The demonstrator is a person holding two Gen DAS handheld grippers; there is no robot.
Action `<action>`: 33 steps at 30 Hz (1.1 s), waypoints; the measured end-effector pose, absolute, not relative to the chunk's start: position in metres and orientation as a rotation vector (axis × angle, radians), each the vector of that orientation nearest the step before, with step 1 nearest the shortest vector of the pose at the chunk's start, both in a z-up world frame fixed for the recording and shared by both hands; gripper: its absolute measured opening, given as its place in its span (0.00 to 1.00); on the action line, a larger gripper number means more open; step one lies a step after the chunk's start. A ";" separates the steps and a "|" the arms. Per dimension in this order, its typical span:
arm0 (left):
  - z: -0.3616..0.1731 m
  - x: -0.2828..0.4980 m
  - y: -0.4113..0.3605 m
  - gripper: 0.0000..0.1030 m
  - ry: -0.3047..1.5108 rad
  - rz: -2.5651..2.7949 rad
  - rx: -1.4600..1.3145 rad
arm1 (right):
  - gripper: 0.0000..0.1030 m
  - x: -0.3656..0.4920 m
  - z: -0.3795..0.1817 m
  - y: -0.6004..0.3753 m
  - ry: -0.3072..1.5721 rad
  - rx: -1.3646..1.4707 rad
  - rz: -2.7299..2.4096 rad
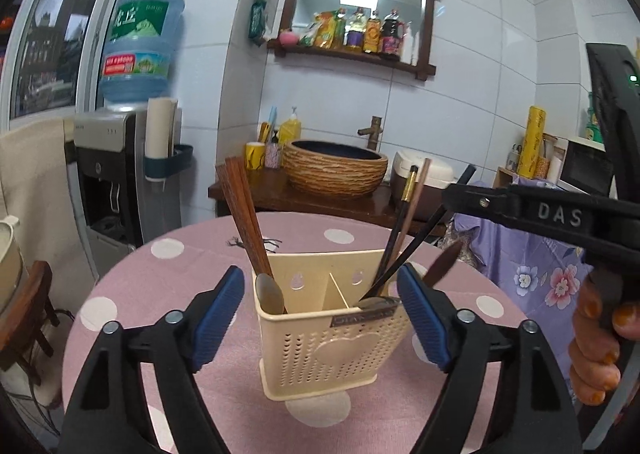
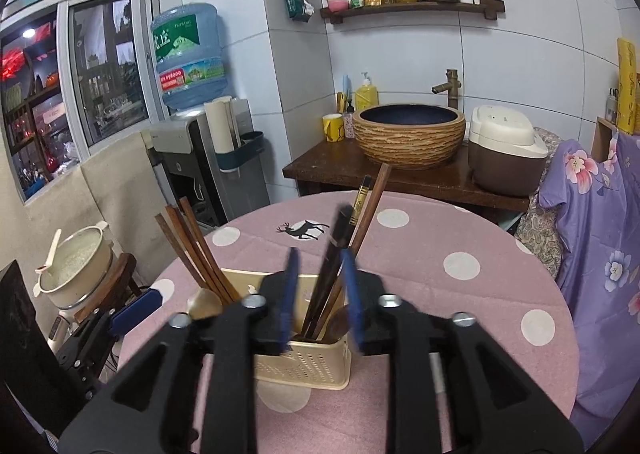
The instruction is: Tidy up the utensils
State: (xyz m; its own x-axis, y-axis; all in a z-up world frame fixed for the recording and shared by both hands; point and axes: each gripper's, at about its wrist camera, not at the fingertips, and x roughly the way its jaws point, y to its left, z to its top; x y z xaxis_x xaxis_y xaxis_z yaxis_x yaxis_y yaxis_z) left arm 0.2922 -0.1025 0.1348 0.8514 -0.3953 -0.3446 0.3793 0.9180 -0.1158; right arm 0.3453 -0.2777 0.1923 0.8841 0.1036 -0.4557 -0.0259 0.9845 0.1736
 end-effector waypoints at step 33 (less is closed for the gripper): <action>0.040 0.019 0.011 0.95 0.227 -0.153 -0.174 | 0.94 0.007 0.034 -0.179 0.205 -0.021 -0.128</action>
